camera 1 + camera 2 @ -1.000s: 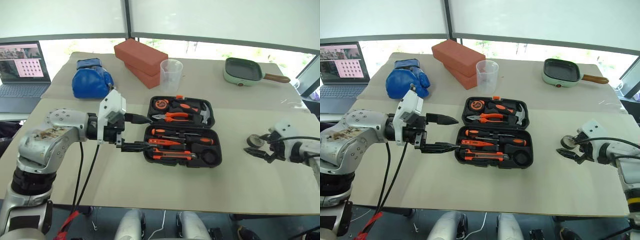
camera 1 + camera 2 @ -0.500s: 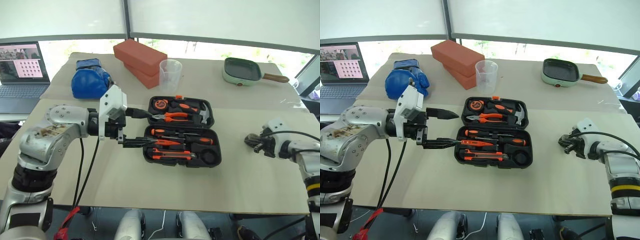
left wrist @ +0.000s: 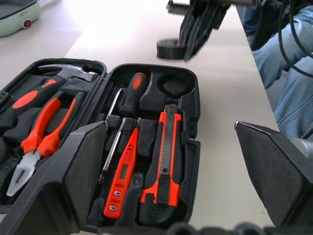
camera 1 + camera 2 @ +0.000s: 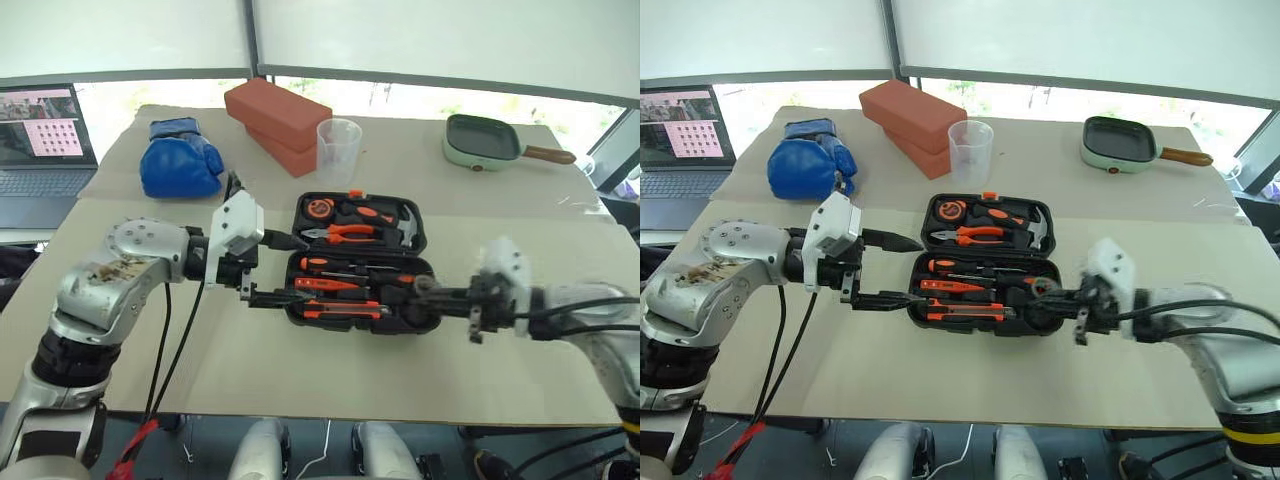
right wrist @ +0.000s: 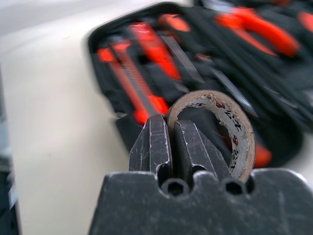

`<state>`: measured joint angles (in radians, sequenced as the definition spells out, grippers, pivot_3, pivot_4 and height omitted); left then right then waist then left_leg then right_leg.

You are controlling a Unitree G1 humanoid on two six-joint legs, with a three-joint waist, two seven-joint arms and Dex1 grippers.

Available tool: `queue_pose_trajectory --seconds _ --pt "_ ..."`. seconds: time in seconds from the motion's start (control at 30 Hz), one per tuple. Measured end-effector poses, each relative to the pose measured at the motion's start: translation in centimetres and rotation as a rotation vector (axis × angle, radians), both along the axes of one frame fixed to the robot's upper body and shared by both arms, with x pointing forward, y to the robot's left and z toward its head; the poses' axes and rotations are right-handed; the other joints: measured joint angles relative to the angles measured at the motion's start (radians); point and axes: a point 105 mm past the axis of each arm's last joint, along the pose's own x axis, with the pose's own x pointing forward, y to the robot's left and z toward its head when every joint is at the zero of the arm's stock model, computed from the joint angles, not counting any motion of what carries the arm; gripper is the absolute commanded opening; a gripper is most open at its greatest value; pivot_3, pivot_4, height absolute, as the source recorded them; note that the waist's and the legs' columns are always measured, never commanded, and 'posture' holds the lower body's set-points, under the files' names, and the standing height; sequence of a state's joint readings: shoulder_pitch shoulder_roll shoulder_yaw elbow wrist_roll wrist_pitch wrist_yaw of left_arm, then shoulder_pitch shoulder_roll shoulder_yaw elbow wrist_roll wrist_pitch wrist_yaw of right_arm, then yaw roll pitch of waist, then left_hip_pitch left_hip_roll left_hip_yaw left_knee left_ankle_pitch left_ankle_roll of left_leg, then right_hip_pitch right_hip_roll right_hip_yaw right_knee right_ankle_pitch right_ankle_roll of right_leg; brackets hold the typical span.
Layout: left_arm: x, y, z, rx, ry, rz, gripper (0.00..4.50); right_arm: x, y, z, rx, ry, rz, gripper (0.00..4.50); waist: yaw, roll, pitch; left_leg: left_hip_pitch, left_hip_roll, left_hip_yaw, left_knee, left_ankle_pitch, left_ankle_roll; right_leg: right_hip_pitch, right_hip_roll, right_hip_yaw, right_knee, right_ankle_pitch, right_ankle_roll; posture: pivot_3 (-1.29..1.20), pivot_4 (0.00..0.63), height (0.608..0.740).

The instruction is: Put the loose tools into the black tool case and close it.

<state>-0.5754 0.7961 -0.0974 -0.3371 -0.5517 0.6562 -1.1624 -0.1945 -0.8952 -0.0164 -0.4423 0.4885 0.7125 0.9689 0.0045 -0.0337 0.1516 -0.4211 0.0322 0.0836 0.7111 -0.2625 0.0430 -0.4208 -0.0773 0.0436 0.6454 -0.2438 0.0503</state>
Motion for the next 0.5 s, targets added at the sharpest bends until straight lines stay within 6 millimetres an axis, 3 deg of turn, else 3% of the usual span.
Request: queue_pose_trajectory --seconds 0.27,0.5 --pt "0.0 0.0 0.0 0.002 -0.003 0.003 4.5 0.5 -0.7 -2.6 -0.154 0.035 -0.033 0.06 0.007 0.0 0.0 -0.001 -0.001 0.0 0.0 0.0 0.0 -0.001 0.001 0.0 0.0 0.0 0.0 0.0 0.15 0.738" --pt "0.1 0.1 0.0 0.006 -0.01 0.01 4.5 0.4 -1.2 -2.3 -0.196 0.015 -0.019 2.23 0.007 0.0 0.0 -0.001 0.0 0.0 0.0 0.0 0.0 -0.001 0.001 -0.001 -0.001 0.0 0.0 0.0 0.15 0.738"
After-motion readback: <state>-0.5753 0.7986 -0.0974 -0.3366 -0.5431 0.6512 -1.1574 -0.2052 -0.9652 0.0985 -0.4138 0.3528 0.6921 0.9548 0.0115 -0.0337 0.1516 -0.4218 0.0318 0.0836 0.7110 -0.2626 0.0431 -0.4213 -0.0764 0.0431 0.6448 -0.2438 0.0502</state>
